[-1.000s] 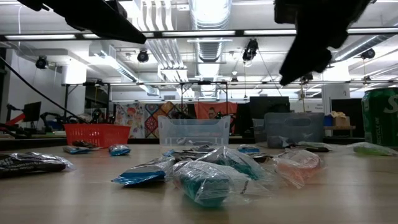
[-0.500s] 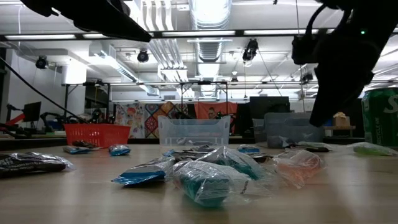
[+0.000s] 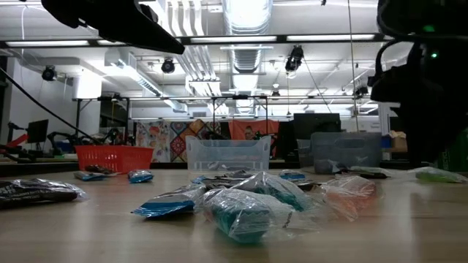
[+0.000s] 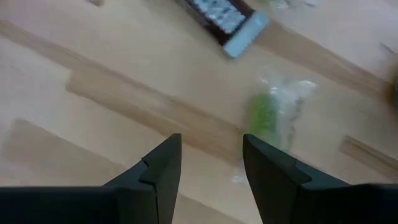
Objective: Sort candy
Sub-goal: Put the green candy into the red bin
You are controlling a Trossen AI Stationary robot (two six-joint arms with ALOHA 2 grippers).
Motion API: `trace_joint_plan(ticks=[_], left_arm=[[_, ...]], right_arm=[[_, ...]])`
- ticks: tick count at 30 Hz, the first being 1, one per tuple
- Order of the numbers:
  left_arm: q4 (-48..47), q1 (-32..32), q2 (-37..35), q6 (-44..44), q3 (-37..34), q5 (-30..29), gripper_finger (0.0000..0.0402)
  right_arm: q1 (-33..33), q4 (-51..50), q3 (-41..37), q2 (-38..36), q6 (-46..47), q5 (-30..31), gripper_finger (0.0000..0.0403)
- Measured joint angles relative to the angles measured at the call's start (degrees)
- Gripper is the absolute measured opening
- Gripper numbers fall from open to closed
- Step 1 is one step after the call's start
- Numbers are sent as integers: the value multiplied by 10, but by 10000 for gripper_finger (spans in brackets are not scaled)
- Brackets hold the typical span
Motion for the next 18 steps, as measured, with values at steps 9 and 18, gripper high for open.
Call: trace_joint_plan(ticks=[9, 18], left_arm=[[1, 1, 0, 0, 0, 0, 132], [7, 12, 0, 0, 0, 0, 132]], right_arm=[[0, -6, 9, -1, 31, -28, 153], [0, -81, 18, -1, 54, -41, 130]])
